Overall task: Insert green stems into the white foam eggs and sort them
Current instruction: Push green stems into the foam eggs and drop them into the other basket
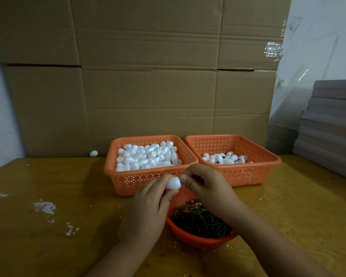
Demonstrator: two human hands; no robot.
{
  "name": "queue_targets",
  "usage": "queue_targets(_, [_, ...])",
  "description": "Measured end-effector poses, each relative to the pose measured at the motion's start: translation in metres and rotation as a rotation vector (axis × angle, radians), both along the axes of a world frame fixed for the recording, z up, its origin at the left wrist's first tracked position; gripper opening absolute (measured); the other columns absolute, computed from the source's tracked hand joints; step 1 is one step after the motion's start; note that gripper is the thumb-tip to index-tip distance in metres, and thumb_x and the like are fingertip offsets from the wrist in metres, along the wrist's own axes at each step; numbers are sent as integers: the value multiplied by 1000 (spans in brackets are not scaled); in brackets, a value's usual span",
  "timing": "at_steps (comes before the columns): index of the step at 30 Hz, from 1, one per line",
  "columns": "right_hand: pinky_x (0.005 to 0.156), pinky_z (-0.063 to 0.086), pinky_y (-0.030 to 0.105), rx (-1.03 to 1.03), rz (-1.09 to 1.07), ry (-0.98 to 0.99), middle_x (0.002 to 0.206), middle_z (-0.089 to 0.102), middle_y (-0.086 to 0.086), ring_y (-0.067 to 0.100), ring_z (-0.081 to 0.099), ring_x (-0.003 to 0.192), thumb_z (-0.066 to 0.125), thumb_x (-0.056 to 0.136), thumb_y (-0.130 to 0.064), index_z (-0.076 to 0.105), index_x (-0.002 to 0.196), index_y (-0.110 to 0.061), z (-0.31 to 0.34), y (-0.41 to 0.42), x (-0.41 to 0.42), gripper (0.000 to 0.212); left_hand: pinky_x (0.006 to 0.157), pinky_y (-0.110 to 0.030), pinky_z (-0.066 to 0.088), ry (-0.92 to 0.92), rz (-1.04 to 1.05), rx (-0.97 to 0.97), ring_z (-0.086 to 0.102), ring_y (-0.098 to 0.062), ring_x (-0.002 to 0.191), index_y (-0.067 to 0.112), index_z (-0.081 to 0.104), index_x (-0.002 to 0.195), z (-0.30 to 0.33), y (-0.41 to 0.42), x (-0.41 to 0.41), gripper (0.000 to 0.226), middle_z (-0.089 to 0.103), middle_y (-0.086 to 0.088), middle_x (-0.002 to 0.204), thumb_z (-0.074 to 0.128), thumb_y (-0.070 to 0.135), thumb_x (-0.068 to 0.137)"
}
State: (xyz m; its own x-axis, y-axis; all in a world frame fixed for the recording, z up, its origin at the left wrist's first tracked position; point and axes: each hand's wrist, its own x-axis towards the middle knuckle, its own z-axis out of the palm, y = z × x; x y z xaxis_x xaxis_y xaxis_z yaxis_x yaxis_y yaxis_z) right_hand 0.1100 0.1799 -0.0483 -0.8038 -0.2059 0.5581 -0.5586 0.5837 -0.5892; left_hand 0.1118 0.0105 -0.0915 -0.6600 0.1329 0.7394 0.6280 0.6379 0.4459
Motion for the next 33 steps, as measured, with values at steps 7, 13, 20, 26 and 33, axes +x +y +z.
queue_targets(7, [67,49,32,-67,-18,-48,75,62,-10,4,58,72,54,97,-34,63,82,-28,-2,2,0,18,71,-22,56,-42,22,31,61,1,97,31,63,119,-3,-1,-4,41,65,21,109,45,54,90])
queue_targets(13, [72,47,17,-149,104,-209,89,70,-7,4,64,85,64,91,-31,69,100,-25,-1,-3,-1,12,67,-26,57,-41,32,57,61,0,90,34,64,115,-3,-2,-5,42,63,22,101,45,59,86])
queue_targets(20, [74,51,19,-218,154,-265,87,72,-7,7,66,84,68,90,-22,70,100,-18,-3,-3,-1,12,67,-23,56,-53,22,55,61,-2,91,35,60,118,-4,0,-6,38,60,22,104,53,52,86])
queue_targets(26, [85,56,36,-236,177,-246,104,70,-2,17,66,96,72,84,-7,66,103,-20,-2,-1,-3,23,77,-23,55,-94,-29,70,58,2,105,39,52,128,-5,0,-3,48,58,26,113,37,61,89])
queue_targets(33, [71,54,24,-303,147,-314,99,70,5,14,68,89,63,92,-18,65,110,-17,-4,-4,-3,18,71,-25,56,-65,21,71,61,-1,97,32,61,118,-1,2,-2,27,64,20,109,55,38,92])
